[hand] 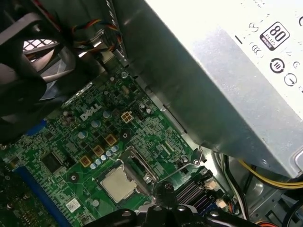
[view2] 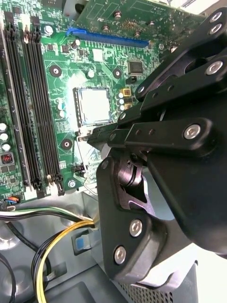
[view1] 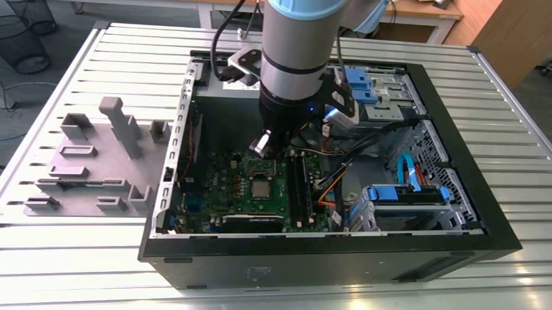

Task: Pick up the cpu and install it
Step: 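Close the cpu cover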

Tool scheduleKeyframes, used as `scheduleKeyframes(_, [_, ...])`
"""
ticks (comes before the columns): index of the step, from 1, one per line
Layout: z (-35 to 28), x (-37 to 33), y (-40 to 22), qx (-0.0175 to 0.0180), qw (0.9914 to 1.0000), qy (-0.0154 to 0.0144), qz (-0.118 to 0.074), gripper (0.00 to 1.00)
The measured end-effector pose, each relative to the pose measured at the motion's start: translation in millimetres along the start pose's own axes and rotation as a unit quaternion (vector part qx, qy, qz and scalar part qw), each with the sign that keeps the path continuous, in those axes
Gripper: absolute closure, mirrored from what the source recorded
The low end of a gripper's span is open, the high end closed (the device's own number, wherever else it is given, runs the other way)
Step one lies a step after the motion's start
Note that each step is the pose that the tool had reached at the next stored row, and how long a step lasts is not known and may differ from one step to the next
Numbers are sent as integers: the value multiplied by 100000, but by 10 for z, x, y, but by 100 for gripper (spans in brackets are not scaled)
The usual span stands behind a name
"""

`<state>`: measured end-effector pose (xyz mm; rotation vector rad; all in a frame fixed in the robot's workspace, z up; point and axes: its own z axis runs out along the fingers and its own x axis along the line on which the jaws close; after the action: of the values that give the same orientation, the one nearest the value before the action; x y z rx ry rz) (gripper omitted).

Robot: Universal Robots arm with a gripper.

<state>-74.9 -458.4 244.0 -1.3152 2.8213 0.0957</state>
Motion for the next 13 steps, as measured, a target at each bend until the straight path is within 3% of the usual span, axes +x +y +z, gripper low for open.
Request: scheduleKeyframes(13, [-2, 21, -20, -44, 99996, 42, -885, 89])
